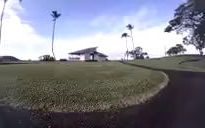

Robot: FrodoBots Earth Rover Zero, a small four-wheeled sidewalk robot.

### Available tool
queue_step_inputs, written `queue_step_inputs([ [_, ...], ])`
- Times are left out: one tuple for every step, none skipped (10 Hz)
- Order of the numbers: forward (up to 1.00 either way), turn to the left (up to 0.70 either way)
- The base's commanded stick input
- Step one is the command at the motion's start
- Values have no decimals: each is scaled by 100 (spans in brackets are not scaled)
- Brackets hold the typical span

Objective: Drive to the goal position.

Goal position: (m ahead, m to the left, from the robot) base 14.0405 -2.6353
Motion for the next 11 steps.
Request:
queue_step_inputs([
  [70, 0],
  [70, 0],
  [70, 27],
  [70, 27],
  [70, 27],
  [70, 27],
  [70, 27],
  [70, 27],
  [70, 27],
  [70, 27],
  [70, 27],
])
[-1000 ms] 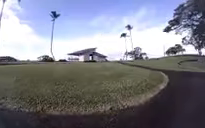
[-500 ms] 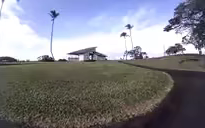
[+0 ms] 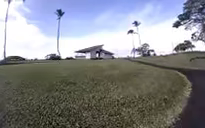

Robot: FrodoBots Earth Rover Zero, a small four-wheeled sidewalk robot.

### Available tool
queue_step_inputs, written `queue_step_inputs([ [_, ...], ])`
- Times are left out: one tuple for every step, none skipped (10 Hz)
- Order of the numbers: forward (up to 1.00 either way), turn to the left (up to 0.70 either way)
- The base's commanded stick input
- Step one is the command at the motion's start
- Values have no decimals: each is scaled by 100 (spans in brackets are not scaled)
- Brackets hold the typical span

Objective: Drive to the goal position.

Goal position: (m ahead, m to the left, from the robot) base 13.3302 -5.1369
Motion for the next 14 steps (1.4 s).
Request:
queue_step_inputs([
  [70, 27],
  [0, 45],
  [0, 45],
  [0, 45],
  [0, 45],
  [0, 45],
  [-30, 37],
  [-70, 27],
  [-70, 27],
  [-70, 0],
  [-70, 0],
  [-70, 0],
  [-70, 0],
  [-70, 0],
])
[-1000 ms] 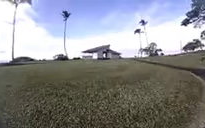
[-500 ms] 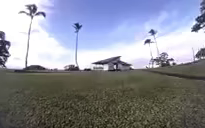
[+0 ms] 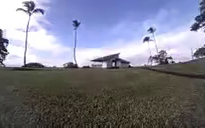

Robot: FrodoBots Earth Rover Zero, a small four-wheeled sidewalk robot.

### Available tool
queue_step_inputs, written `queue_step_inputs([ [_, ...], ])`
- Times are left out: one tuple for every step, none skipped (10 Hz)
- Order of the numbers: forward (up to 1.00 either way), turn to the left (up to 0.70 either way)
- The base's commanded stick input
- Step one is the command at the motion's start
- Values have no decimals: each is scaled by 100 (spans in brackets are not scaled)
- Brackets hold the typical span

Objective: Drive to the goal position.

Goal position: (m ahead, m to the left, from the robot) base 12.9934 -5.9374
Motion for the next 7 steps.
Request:
queue_step_inputs([
  [-70, 0],
  [-70, 0],
  [-70, 0],
  [-70, 0],
  [-70, 0],
  [-70, 0],
  [-42, -34],
])
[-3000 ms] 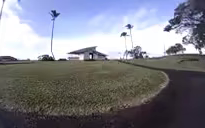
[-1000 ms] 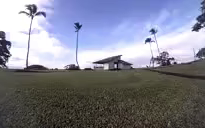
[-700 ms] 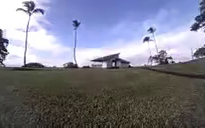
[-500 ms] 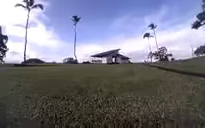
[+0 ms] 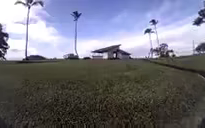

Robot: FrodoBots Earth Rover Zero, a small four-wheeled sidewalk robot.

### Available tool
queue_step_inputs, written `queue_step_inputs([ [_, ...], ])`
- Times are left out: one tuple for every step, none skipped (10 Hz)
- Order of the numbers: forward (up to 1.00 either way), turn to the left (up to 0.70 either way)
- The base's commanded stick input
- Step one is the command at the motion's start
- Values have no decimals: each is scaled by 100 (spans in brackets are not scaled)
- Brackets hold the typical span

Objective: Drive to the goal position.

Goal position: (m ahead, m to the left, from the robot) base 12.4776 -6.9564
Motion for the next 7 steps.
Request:
queue_step_inputs([
  [0, -45],
  [0, -45],
  [0, -45],
  [0, -45],
  [0, -45],
  [0, -45],
  [0, -45],
])
